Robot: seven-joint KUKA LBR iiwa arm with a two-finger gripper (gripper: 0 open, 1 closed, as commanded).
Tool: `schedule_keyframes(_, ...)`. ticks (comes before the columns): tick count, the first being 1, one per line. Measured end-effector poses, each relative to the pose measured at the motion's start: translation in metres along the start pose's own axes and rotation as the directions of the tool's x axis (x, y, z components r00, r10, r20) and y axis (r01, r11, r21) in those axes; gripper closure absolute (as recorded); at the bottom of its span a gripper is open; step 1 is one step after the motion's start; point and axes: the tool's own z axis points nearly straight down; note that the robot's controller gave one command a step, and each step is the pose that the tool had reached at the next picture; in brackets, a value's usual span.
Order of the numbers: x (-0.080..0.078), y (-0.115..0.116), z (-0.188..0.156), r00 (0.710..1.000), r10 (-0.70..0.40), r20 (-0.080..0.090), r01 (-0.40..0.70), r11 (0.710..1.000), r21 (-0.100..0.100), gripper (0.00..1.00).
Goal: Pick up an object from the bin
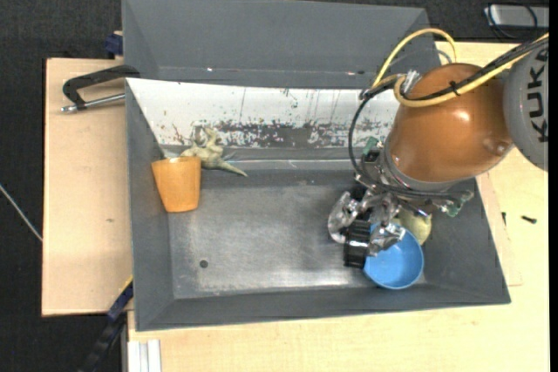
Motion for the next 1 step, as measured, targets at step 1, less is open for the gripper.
schedule_keyframes(1,-0.0029,-0.0015,-0.0469,1.0,0.002,0.0,-0.002,1.0,0.001,1.0)
